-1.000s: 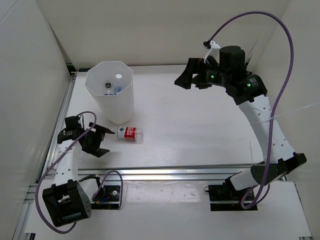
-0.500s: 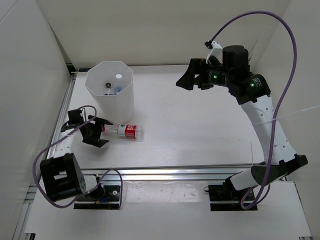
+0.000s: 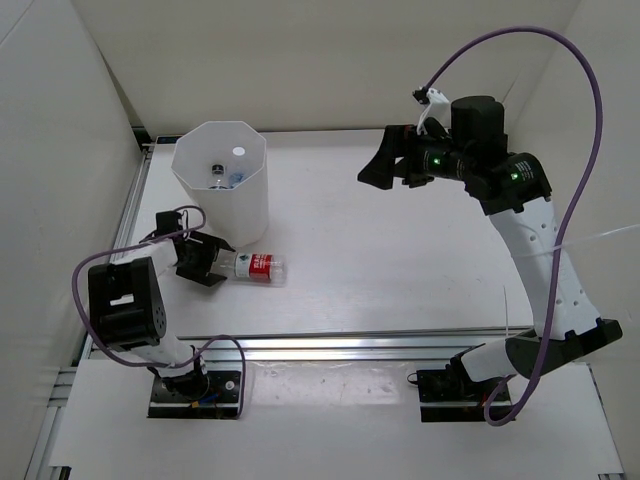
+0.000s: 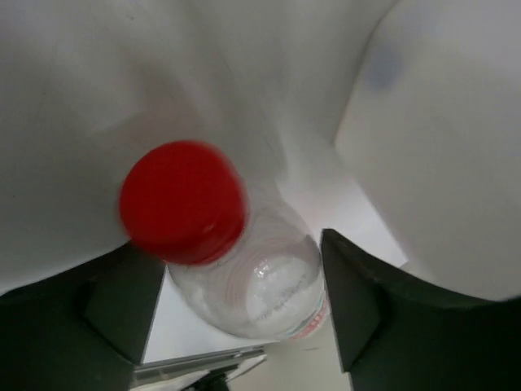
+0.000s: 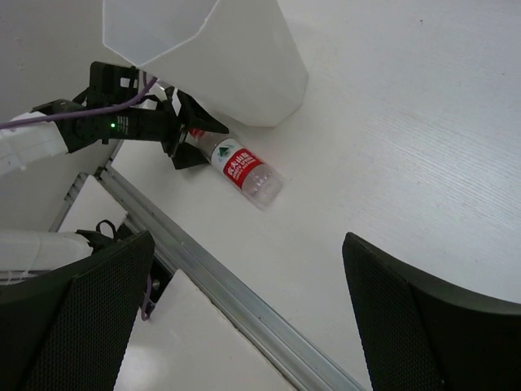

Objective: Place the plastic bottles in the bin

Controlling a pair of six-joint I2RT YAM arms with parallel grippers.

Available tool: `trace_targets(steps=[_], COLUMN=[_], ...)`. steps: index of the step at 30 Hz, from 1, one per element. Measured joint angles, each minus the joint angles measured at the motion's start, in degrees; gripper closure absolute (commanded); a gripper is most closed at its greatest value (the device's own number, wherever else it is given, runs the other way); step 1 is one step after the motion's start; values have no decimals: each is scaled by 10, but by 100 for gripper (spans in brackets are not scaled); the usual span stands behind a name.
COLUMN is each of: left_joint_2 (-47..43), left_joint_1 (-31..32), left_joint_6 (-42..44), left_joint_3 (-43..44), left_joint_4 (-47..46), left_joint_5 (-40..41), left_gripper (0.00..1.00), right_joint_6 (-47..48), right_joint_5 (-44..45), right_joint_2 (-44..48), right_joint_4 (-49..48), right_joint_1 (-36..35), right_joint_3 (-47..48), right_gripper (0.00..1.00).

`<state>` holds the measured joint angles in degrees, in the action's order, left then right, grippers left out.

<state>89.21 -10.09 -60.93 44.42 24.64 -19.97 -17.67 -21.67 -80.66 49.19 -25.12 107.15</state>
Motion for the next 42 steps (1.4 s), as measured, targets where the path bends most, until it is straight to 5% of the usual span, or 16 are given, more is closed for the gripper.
trace_targets(steps=[6, 10, 15, 20, 25, 28, 32, 35, 39, 42], left_joint_2=[11, -61, -183, -239, -119, -30, 19, 57, 117, 83], left_joint_1=[3, -14, -12, -4, 2, 5, 7, 9, 8, 4], left_joint_6=[13, 27, 70, 97, 153, 181, 198, 209, 212, 214], left_joint_3=[-18, -90, -55, 217, 648, 839, 862, 841, 877, 838], left_joint_4=[-24, -17, 177, 322, 383, 402, 391, 405, 434, 428], left_joint_5=[-23, -56, -33, -4, 45, 61, 88, 112, 140, 157], left_gripper=[53, 54, 56, 51, 51, 50, 39, 0, 0, 0], right_joint_6=[4, 6, 5, 0, -7, -10, -10, -10, -18, -32], right_joint_5=[17, 26, 32, 30, 16, 9, 5, 5, 19, 25], right_joint_2=[-2, -5, -8, -17, -30, -40, -46, -46, -46, -46], right_joint_4=[29, 36, 37, 39, 34, 33, 34, 33, 37, 57], right_joint_1=[0, 0, 0, 0, 0, 0, 4, 11, 19, 26], right_joint_3=[16, 43, 48, 32, 20, 20, 21, 24, 29, 48], right_gripper=[0, 0, 0, 0, 0, 0, 0, 0, 0, 0])
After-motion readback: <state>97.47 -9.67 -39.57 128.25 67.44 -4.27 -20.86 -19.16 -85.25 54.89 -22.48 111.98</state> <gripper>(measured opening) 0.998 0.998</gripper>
